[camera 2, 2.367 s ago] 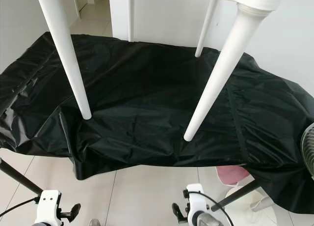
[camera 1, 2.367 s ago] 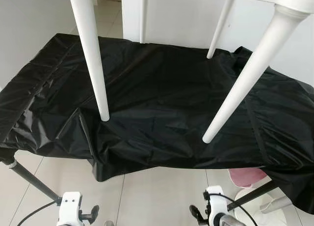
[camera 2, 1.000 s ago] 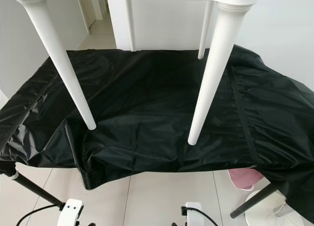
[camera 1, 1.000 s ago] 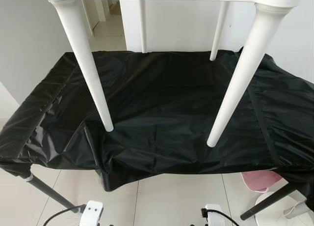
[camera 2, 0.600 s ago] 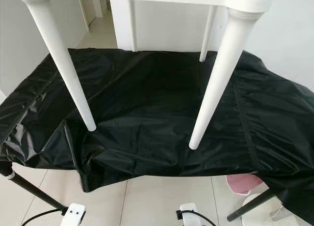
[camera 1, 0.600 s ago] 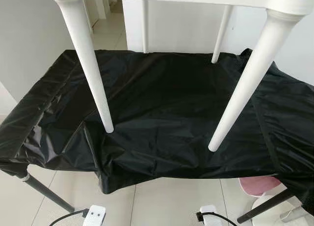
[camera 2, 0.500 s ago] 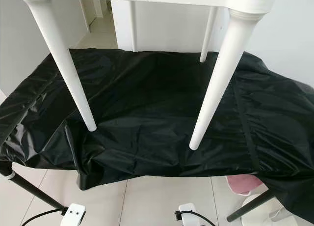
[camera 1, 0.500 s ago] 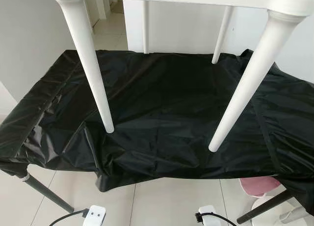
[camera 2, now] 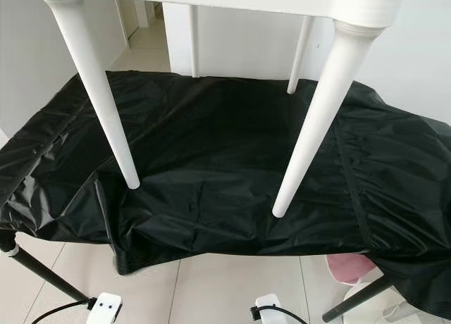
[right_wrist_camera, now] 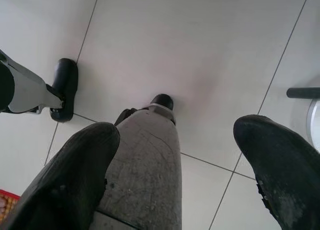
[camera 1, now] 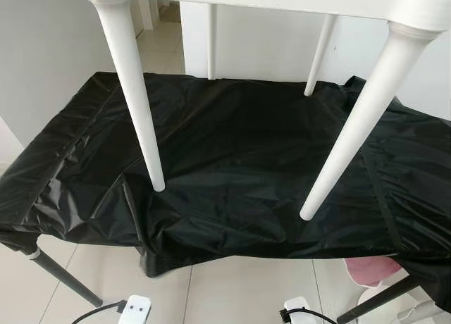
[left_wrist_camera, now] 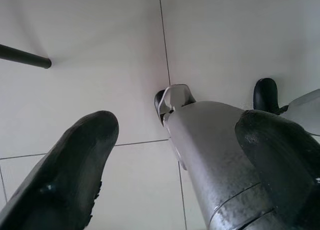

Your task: Building children table

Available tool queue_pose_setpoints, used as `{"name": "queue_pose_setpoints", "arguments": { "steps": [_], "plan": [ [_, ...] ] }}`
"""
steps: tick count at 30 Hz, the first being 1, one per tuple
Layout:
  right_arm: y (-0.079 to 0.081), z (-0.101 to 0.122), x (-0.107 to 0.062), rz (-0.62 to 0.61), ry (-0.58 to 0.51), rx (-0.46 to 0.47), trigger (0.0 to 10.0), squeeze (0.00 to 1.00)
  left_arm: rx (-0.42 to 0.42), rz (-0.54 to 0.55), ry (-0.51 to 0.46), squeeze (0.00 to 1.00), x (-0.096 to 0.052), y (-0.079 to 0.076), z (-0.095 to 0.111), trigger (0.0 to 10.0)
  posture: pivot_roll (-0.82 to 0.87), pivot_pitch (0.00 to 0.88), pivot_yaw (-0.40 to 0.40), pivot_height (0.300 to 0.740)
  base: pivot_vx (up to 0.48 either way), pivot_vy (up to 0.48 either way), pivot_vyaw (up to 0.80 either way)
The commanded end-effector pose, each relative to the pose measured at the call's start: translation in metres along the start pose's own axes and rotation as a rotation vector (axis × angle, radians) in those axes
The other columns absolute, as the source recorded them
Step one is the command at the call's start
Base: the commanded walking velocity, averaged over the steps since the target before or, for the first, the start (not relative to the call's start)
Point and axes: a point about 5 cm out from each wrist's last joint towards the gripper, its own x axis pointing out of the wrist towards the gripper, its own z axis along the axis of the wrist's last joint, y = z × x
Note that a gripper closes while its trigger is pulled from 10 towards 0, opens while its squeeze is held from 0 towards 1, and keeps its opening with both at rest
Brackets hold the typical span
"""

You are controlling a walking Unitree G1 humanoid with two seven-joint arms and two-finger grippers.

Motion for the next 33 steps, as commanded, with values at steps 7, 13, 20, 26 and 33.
{"name": "queue_pose_setpoints", "arguments": {
  "steps": [7, 13, 20, 26, 33],
  "plan": [
    [-0.0022, -0.0032, -0.0005, -0.014, 0.020, 0.030, 10.0, 0.00, 0.010, -0.043, 0.057, 0.00, -0.0006, -0.0111, -0.0128, 10.0, 0.06, 0.009, -0.011, 0.740, 0.000, 0.000, 0.00],
    [-0.0057, -0.0041, -0.0012, -0.028, 0.020, 0.052, 10.0, 0.00, 0.005, -0.048, 0.047, 0.00, -0.0003, -0.0114, -0.0113, 10.0, 0.05, 0.011, -0.009, 0.740, 0.000, 0.000, 0.00],
    [-0.0040, -0.0077, -0.0018, -0.024, 0.030, 0.067, 10.0, 0.00, 0.000, -0.033, 0.046, 0.00, -0.0001, -0.0102, -0.0106, 10.0, 0.08, 0.013, -0.025, 0.740, 0.000, 0.000, 0.00],
    [-0.0047, -0.0067, -0.0016, -0.023, 0.029, 0.079, 10.0, 0.00, -0.035, -0.014, 0.040, 0.00, -0.0002, -0.0085, -0.0103, 10.0, 0.08, 0.004, -0.030, 0.740, 0.000, 0.000, 0.00],
    [-0.0042, -0.0023, -0.0004, -0.020, 0.020, 0.072, 10.0, 0.00, -0.010, -0.028, 0.032, 0.00, 0.0004, -0.0078, -0.0067, 10.0, 0.07, 0.007, -0.014, 0.740, 0.000, 0.000, 0.00]
  ]
}}
